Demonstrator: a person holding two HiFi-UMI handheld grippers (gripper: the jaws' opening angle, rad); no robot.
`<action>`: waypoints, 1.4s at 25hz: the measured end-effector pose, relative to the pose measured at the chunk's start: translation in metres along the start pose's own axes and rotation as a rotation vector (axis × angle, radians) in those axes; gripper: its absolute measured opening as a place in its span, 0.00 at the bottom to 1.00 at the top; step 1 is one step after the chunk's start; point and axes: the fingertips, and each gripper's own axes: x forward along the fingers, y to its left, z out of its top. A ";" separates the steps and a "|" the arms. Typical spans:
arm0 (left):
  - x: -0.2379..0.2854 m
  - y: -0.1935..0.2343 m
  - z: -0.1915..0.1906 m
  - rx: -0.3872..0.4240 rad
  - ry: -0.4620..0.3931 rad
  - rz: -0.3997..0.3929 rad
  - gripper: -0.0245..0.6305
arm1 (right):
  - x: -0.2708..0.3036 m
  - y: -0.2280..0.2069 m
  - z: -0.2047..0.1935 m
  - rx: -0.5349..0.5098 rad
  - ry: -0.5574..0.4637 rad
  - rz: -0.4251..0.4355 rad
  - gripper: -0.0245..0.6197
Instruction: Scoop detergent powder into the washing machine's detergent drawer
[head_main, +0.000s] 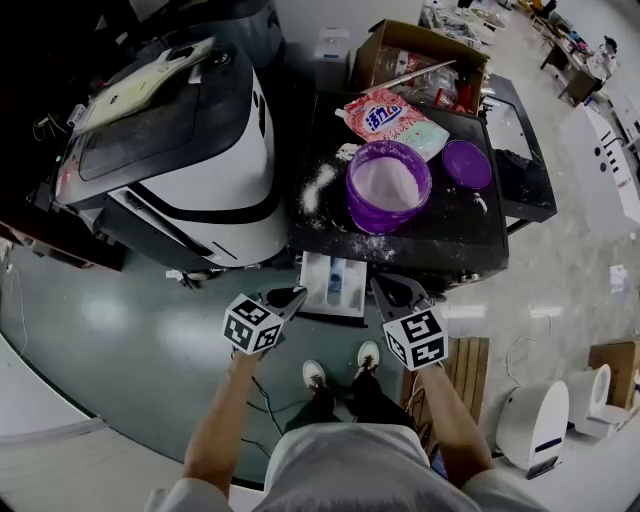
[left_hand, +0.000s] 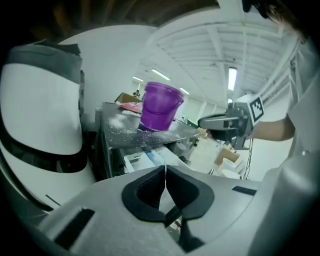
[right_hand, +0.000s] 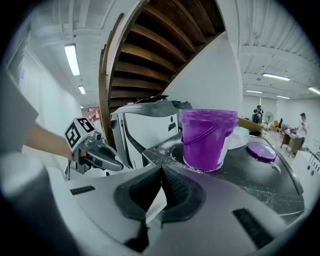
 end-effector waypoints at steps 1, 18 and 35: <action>0.002 -0.001 -0.003 0.030 0.015 0.004 0.06 | 0.000 0.001 -0.003 -0.001 0.007 0.003 0.03; 0.018 -0.018 -0.026 0.579 0.256 0.103 0.06 | -0.015 -0.003 -0.019 0.005 0.024 -0.011 0.03; 0.013 -0.036 -0.021 1.129 0.299 0.171 0.06 | -0.018 -0.003 -0.022 0.009 0.028 -0.030 0.03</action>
